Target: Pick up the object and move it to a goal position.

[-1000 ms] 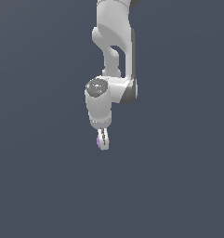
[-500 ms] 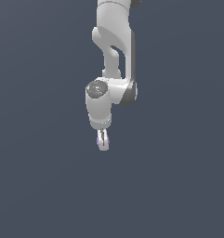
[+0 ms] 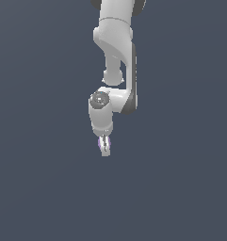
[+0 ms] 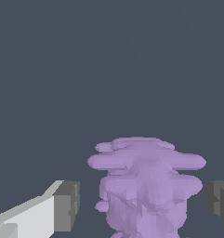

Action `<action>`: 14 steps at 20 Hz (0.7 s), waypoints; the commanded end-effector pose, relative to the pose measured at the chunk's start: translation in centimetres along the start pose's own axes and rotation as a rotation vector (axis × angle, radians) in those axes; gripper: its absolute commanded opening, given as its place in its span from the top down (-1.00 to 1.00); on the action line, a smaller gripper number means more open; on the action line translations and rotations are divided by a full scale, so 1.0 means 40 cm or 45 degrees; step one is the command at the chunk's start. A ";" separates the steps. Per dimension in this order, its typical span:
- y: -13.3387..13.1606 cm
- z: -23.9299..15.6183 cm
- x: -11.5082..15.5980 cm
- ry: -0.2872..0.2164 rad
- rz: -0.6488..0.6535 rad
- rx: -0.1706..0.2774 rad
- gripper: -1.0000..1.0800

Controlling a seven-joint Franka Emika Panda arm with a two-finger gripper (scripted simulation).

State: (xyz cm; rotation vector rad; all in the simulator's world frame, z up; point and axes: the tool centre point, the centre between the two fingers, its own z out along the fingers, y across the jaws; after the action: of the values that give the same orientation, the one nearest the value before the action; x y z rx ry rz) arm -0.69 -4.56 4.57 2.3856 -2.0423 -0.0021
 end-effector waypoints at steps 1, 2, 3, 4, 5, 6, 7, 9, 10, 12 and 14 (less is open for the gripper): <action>-0.003 0.010 0.000 0.000 0.000 0.002 -0.92; -0.003 0.010 0.000 0.000 0.000 0.002 -0.92; -0.003 0.010 0.000 0.000 0.000 0.002 1.00; -0.003 0.010 0.000 0.000 0.000 0.002 1.00; -0.003 0.010 0.000 0.000 0.000 0.002 1.00; -0.003 0.010 0.000 0.000 0.000 0.002 1.00; -0.003 0.010 0.000 0.000 0.000 0.002 1.00; -0.003 0.010 0.000 0.000 0.000 0.002 1.00; -0.003 0.010 0.000 0.000 0.000 0.002 1.00; -0.003 0.010 0.000 0.000 0.000 0.002 1.00; -0.003 0.008 0.000 0.000 0.000 0.003 1.00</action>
State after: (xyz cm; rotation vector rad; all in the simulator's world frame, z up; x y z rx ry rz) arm -0.56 -4.55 4.22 2.3867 -2.0437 0.0005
